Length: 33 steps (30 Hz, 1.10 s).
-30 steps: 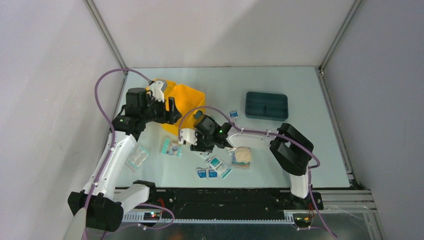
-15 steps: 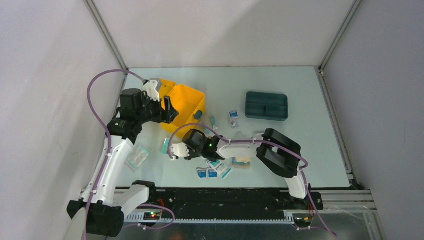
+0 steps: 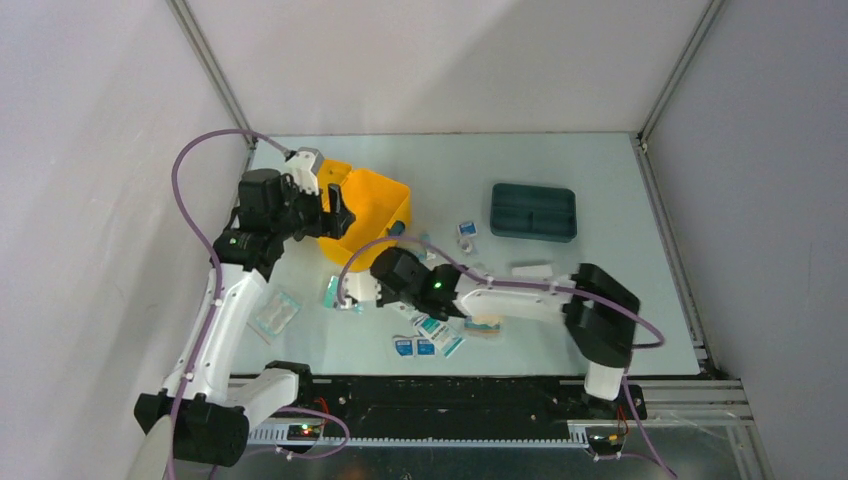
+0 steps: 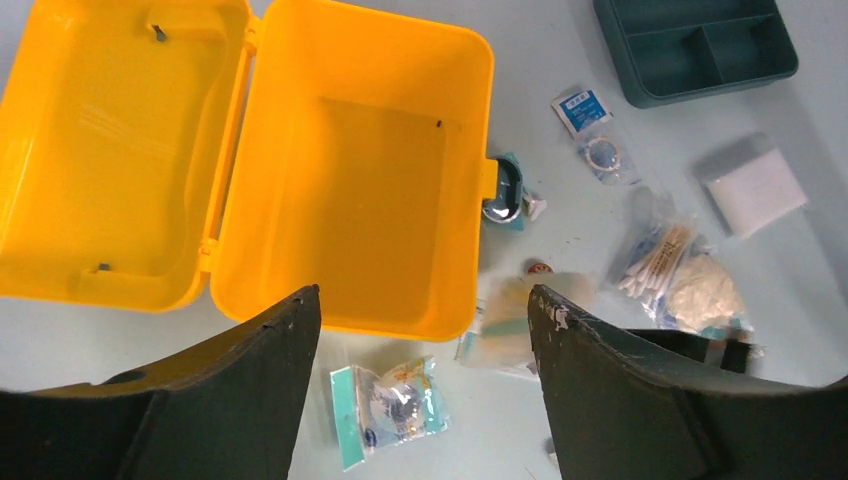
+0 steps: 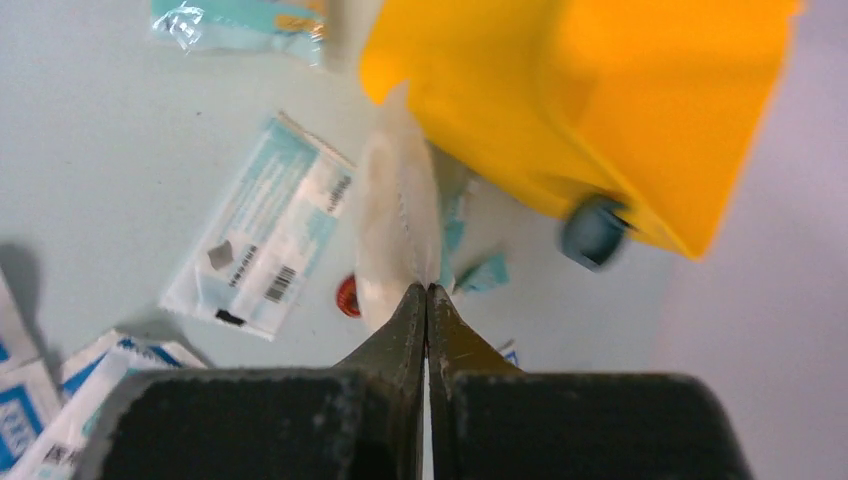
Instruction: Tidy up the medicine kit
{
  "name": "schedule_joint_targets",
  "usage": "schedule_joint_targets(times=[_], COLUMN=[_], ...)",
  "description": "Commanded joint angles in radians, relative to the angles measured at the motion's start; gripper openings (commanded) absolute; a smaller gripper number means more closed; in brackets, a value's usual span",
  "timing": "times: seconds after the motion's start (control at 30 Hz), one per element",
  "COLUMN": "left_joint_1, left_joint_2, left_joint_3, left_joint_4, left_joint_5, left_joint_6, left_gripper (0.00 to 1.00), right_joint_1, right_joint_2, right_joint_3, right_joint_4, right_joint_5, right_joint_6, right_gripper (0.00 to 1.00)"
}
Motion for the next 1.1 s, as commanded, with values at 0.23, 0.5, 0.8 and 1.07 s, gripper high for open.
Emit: schedule_joint_targets(times=[0.23,0.5,0.8,1.07], left_joint_1=[0.007,-0.115,-0.234,-0.308], left_joint_2=[0.046,0.183,0.317,0.411], left_joint_3=[0.013,0.115,0.181,0.243], left_joint_4=[0.106,0.094,0.095,0.095], left_joint_5=[0.493,0.710,0.766,0.784], left_joint_6=[0.390,0.483,0.491,0.448], left_gripper=[0.90,1.00,0.95,0.63], right_joint_1=[-0.311,-0.539,-0.635,-0.648], right_joint_2=[-0.336,-0.415,-0.450,-0.434], right_joint_3=[0.112,0.125,0.183,0.201], right_joint_4=[-0.298,-0.341,-0.370,-0.339], right_joint_5=[-0.656,-0.998,-1.139,-1.148], right_joint_6=[0.344,0.398,0.398,0.412], right_gripper=[0.00,0.00,0.00,0.00])
